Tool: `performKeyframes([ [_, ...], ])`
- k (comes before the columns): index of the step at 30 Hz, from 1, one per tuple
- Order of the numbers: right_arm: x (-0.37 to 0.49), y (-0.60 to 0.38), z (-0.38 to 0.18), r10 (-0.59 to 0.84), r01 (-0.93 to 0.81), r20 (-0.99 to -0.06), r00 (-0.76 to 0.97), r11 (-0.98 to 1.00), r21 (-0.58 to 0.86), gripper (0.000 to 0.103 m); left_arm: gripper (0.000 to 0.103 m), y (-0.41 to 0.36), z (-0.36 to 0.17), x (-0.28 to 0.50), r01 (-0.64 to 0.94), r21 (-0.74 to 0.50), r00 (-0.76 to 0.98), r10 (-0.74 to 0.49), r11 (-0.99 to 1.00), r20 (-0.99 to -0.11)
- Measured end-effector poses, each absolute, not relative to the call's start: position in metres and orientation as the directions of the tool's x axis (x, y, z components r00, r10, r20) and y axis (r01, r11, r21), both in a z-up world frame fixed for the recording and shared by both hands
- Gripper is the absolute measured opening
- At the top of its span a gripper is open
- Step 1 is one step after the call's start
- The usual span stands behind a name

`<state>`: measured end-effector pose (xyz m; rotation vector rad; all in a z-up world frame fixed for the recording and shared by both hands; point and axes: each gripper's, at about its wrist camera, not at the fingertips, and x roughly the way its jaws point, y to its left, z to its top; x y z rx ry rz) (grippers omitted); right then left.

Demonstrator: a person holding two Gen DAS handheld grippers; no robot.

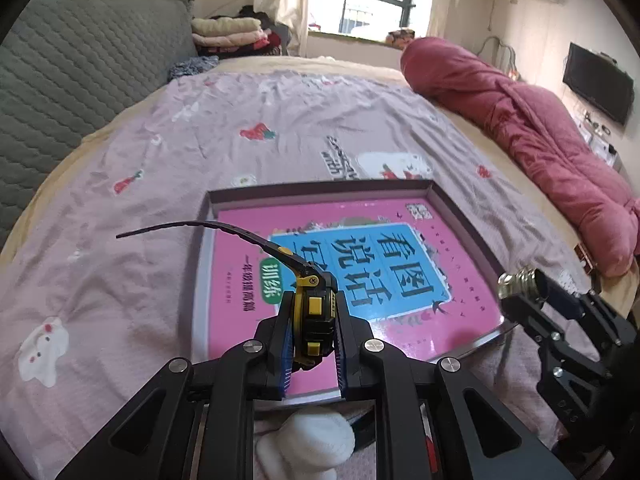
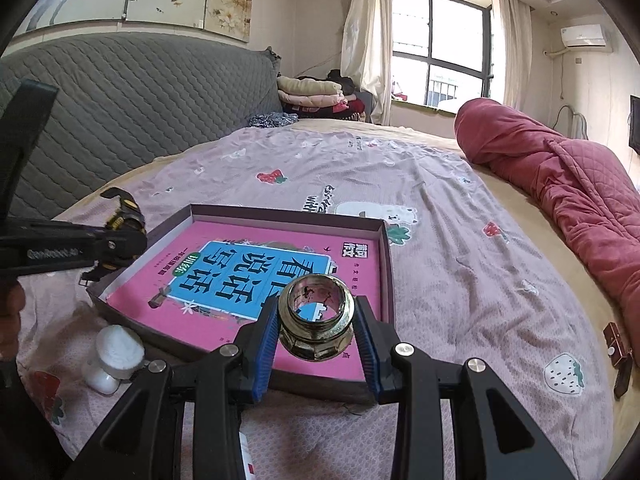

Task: Organize rigid objects
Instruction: 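Lift and carry the watch with the left tool while the right tool carries the jar into the tray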

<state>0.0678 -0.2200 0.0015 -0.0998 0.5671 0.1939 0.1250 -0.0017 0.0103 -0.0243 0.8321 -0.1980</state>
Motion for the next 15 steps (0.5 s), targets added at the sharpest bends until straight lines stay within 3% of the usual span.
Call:
performKeyframes([
  [15, 0.084, -0.229, -0.007, 0.118, -0.174, -0.565, 0.817, 0.984, -0.047, 0.037, 0.017, -0.044, -0.032, 0.141, 0.228, 0.004, 0.591, -0.135, 0.974, -0.795],
])
